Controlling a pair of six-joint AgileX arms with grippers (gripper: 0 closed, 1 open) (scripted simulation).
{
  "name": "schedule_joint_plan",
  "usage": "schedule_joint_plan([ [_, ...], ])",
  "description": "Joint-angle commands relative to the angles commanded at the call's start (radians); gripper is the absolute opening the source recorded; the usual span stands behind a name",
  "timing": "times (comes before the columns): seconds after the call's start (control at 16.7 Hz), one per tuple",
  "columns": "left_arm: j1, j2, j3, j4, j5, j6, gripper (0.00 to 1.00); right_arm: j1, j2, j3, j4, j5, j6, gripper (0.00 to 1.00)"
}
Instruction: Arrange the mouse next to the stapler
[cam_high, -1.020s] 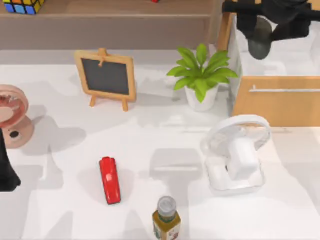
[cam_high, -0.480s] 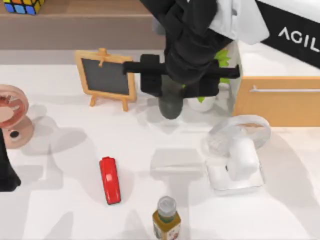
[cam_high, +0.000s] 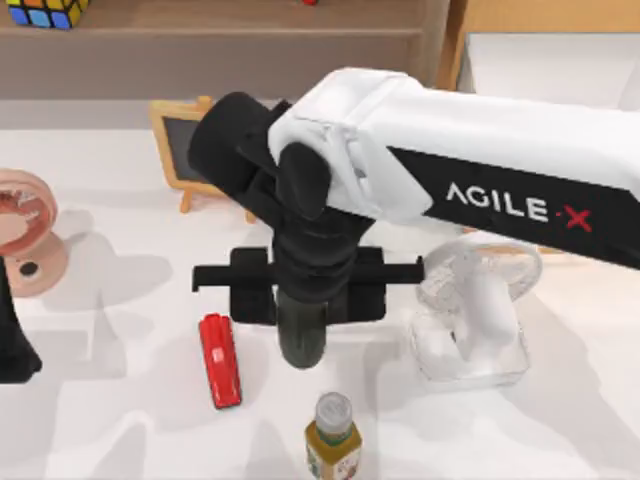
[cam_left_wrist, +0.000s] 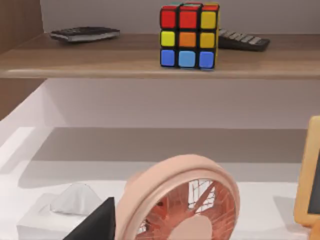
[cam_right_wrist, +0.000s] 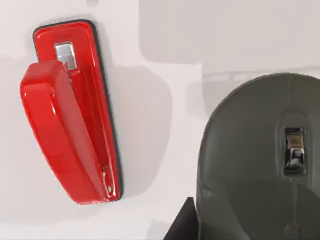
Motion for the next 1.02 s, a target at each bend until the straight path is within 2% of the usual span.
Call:
schedule_joint_plan([
  [0.3, 0.000, 0.000, 0.000, 0.000, 0.000, 0.000, 1.00, -0.021, 0.042, -0.060, 0.025, 0.019, 0.042, 0.00],
  [1.02, 0.000, 0.000, 0.000, 0.000, 0.000, 0.000, 1.00, -0.010, 0.039, -0.064, 0.038, 0.014, 0.049, 0.00],
])
